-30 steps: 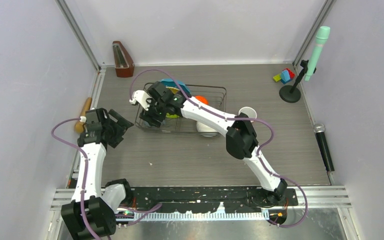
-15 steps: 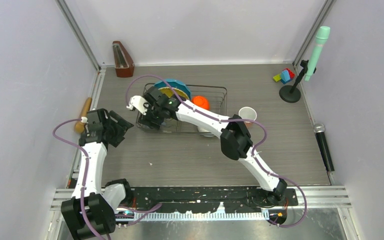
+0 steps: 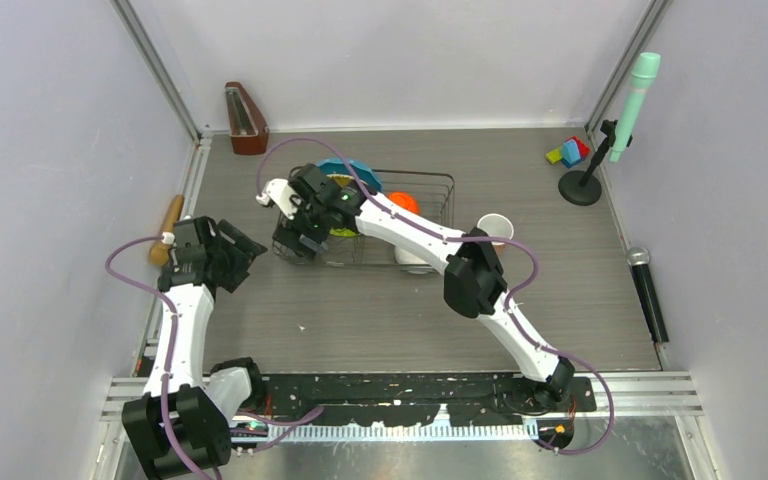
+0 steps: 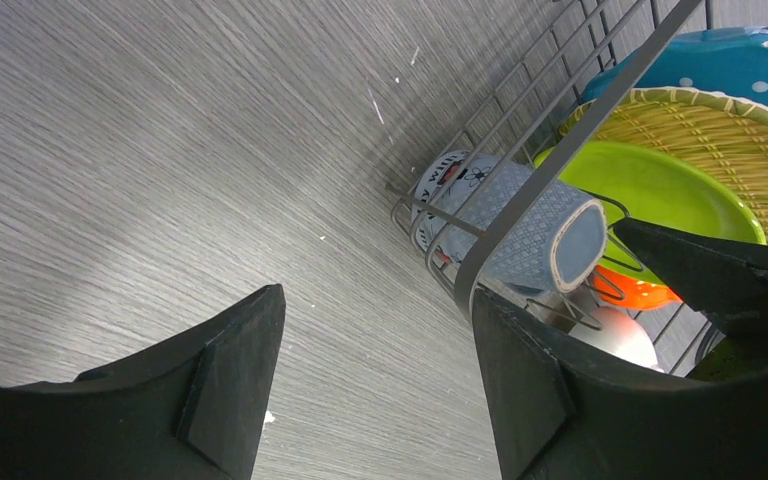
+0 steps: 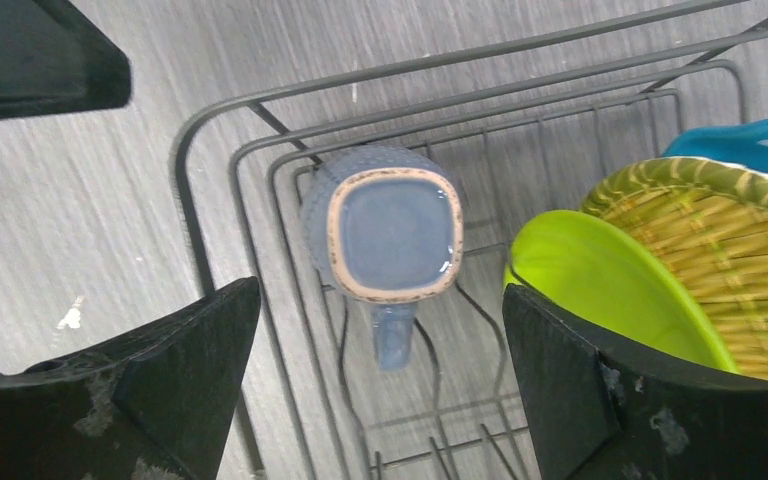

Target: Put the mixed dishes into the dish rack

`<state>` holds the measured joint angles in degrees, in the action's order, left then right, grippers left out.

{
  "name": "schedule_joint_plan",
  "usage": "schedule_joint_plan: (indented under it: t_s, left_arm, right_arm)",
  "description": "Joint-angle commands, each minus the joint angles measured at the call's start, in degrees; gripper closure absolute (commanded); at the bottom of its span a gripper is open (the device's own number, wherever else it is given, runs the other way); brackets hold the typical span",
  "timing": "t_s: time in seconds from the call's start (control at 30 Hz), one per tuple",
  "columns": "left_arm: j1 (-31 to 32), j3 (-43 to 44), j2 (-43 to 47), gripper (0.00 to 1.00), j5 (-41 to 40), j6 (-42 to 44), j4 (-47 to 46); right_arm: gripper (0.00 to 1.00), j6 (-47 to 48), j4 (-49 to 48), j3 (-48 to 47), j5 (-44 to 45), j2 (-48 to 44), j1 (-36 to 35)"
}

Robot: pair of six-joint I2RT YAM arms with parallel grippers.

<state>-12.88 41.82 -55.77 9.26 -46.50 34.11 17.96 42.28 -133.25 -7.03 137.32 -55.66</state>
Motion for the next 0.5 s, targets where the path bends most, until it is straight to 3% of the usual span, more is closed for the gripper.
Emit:
schedule_joint_plan:
  t_s: [0.0, 0.17, 0.47]
  left_arm:
    - [-0.47, 0.72, 0.88, 0.3, 1.4, 1.42, -2.3]
    - [-0.41, 3.36, 1.18, 0.28, 3.2, 5.05, -2.21]
    - [5.2, 7.31, 2.74, 0.26, 3.39, 4.83, -3.61]
  right_arm:
    - [0.03, -5.2, -0.72, -2.13, -4.21, -6.17, 0.75]
    - [0.05, -10.92, -4.28, 3.56, -3.46, -12.37, 2.31]
    - [0.11, -28.12, -0.12, 12.45, 9.07, -26.02, 8.14]
